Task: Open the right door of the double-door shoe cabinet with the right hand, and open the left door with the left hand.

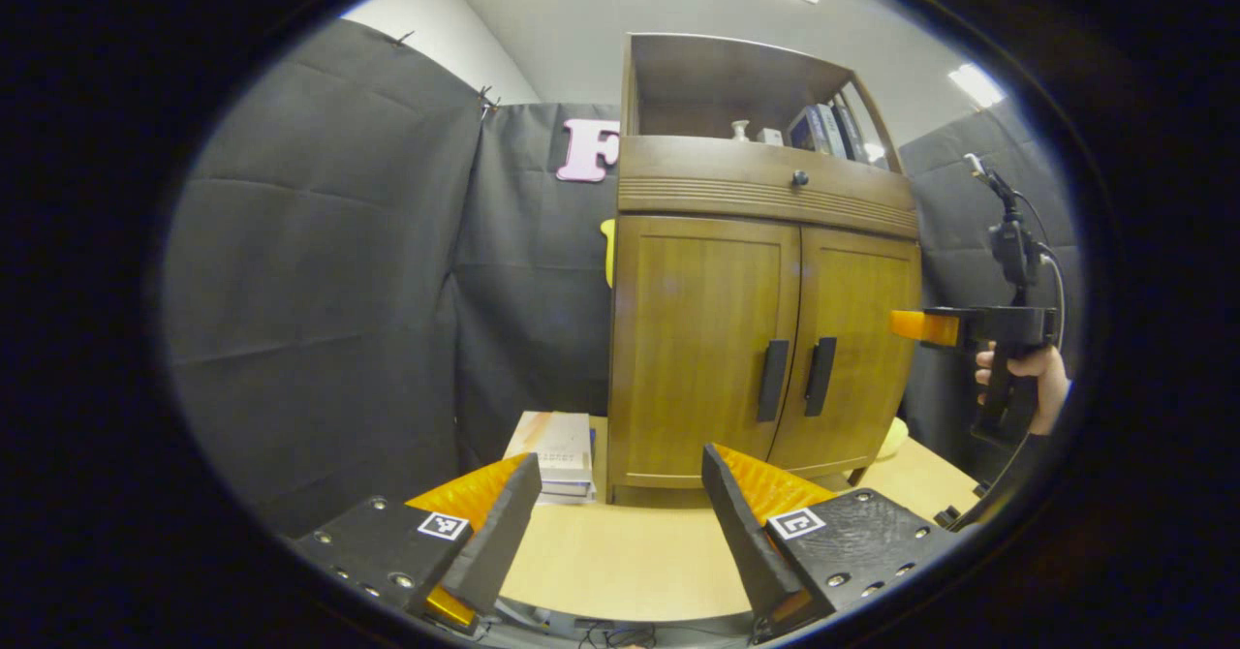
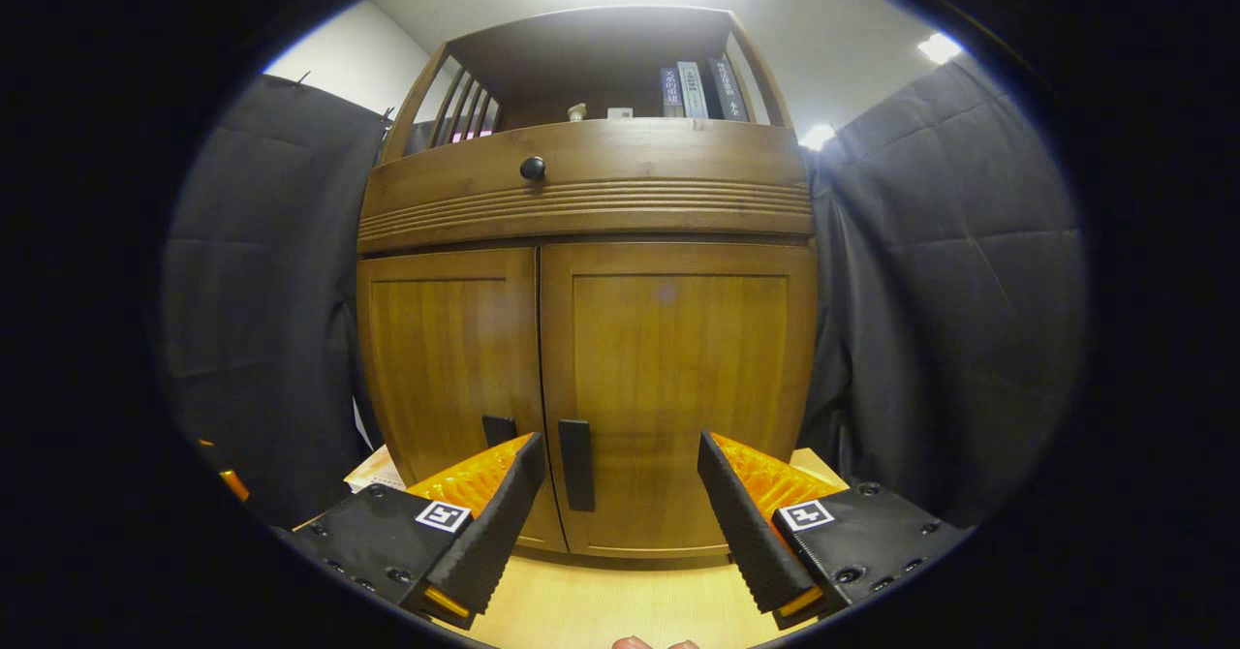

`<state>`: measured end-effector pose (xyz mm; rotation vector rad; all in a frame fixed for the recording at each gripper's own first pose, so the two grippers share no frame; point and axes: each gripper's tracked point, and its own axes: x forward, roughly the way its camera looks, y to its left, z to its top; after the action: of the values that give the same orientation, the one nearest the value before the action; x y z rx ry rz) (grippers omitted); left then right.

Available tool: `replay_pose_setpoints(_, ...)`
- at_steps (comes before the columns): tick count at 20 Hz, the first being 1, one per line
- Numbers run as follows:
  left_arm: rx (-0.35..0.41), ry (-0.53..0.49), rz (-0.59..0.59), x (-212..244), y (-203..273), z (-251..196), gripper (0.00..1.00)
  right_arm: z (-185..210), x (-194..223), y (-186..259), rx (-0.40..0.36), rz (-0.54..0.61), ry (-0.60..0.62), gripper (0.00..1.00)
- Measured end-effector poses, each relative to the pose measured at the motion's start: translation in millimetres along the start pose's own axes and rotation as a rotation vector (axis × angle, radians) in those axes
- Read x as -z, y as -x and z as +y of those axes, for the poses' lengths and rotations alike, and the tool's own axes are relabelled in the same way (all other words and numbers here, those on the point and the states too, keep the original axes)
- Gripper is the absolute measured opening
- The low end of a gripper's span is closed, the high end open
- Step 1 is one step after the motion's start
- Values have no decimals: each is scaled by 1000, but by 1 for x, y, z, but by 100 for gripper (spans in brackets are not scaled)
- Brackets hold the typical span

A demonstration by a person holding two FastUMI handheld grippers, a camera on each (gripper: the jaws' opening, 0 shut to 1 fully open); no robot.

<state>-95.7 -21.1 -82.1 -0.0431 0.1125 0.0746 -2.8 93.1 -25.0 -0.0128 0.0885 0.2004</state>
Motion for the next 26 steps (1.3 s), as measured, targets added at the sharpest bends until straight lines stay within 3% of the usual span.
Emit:
replay_pose_setpoints(9,-104,26,48,22,11,16,95,28,18,-53,-60,49,-2,96)
replay_pose_setpoints(10,-116,32,52,23,9,17,95,29,22,-61,-59,57,0,100)
replay_pose_setpoints(25,-260,89,94,46,-6,15,95,31,61,-139,-44,181,10,96)
replay_pose_setpoints(26,-264,91,95,45,-8,15,96,31,60,-144,-42,188,11,100)
